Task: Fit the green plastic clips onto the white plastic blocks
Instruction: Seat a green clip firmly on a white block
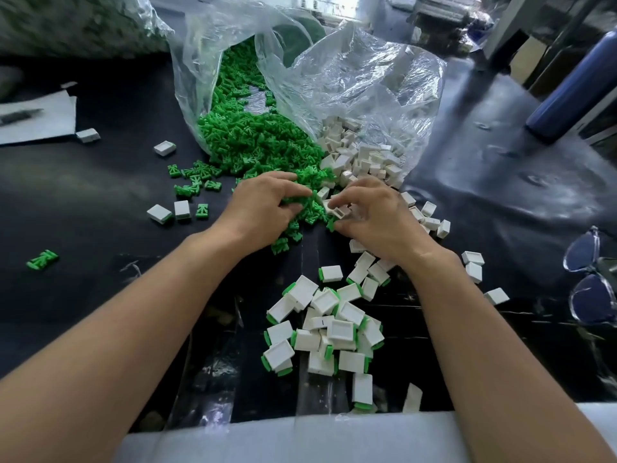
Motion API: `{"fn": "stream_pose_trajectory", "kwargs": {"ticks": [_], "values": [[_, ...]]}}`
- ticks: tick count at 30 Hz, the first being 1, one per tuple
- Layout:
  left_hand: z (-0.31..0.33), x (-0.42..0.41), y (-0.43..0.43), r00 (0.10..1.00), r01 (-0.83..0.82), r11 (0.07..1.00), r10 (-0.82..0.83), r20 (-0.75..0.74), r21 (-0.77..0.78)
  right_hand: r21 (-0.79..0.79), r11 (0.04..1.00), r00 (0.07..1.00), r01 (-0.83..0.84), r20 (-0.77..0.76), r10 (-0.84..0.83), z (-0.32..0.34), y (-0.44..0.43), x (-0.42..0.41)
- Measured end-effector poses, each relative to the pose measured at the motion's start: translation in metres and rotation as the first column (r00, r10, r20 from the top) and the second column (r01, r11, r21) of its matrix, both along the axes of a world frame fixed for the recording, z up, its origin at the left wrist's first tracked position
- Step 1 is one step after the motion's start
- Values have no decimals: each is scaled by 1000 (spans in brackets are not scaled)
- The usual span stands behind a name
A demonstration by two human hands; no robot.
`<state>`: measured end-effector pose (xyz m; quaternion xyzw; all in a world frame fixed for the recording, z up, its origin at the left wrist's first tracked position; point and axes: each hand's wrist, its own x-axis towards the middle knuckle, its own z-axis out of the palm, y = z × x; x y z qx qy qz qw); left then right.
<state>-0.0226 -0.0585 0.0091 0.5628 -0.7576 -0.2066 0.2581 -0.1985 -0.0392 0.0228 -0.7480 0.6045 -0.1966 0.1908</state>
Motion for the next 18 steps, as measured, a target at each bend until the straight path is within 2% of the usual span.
{"fn": "stream_pose_trajectory", "kwargs": {"ticks": [5, 9, 11, 15, 18], "values": [[14, 6, 14, 998, -58, 998, 58, 33, 2, -2, 1000, 998, -9, 68, 9, 4, 3, -2], [21, 12, 40, 984, -132, 985, 117, -135, -109, -61, 997, 985, 43, 168, -33, 4, 4, -3], [18, 10, 55, 961, -154, 982, 124, -245, -108, -99, 994, 973, 55, 228, -31, 5, 7, -2], [10, 8, 69, 812, -124, 984, 174, -557, 127, -88, 996, 895, 11, 445, 30, 10, 18, 4], [15, 8, 66, 697, -32, 973, 184, -693, 227, -80, 996, 809, -33, 584, 74, 13, 26, 12]]}}
